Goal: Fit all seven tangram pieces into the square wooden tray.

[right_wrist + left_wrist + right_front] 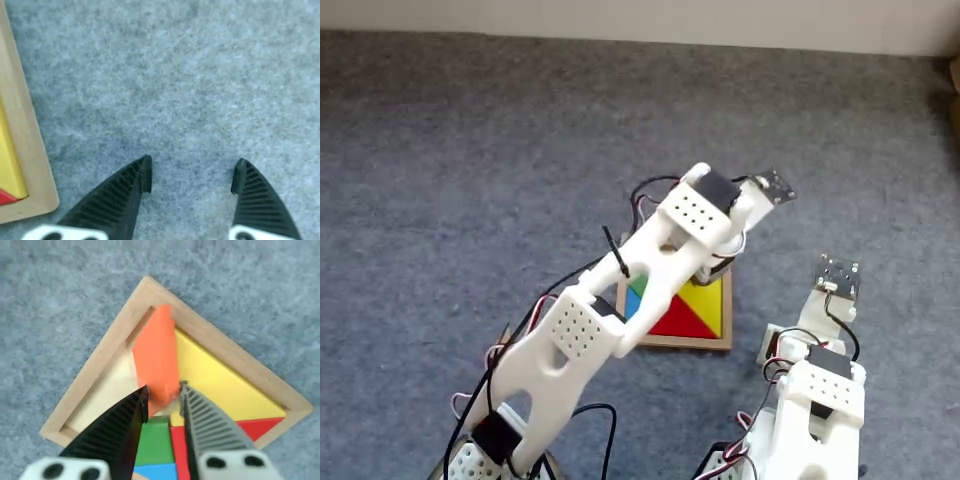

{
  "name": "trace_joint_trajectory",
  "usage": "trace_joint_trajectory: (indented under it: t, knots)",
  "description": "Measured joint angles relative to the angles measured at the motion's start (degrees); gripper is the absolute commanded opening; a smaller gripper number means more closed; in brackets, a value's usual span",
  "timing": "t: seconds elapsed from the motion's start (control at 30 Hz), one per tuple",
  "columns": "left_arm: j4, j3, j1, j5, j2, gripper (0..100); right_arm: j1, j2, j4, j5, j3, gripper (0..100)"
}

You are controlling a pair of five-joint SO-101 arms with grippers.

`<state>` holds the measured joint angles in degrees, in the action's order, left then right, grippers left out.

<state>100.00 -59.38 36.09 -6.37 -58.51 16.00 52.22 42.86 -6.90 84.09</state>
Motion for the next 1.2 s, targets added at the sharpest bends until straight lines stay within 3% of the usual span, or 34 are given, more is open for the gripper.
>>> trace_joint_trajectory:
  t: [0.43,1.2]
  knots:
    - [0.00,-5.45,-7.03,3.25,-0.09,23,0.00,0.00,0.00,0.00,0.00,25.9]
    - [0.35,-6.59,-4.04,3.34,-5.01,22,0.00,0.00,0.00,0.00,0.00,25.9]
